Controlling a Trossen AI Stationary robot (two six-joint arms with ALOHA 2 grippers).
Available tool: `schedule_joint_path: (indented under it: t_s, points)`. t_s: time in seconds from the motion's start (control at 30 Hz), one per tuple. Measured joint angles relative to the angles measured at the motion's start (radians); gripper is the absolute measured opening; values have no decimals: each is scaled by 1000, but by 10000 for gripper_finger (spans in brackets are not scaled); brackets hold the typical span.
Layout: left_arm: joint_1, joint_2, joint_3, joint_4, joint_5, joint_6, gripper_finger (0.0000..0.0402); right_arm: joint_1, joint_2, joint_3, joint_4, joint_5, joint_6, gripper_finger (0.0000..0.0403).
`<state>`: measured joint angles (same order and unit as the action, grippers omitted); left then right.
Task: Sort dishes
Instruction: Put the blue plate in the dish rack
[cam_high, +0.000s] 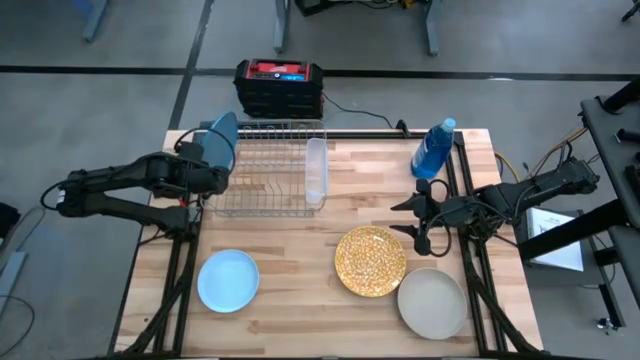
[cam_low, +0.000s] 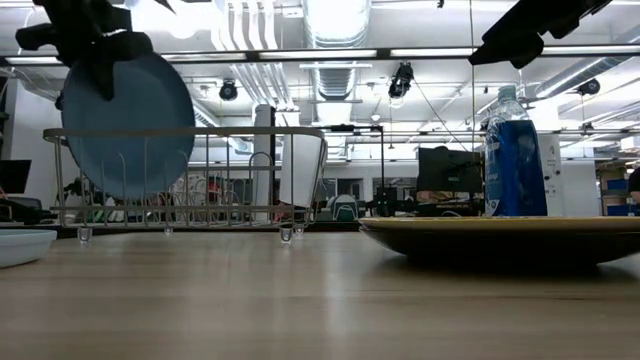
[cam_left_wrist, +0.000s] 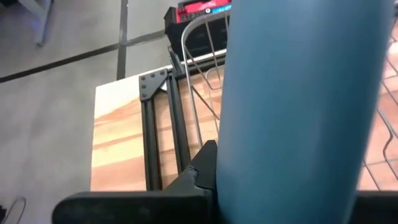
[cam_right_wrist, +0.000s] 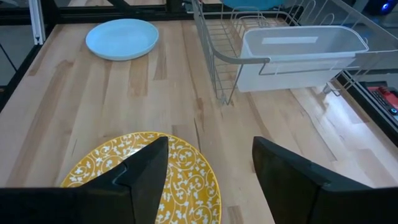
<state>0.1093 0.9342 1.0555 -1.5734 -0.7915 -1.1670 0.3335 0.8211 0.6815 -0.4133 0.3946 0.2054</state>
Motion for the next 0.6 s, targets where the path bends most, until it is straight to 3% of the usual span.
schedule_joint_path:
  t_s: [0.6]
  points:
    - [0,35,0,1,72,-25,16,0,0,0,0,0,1,223]
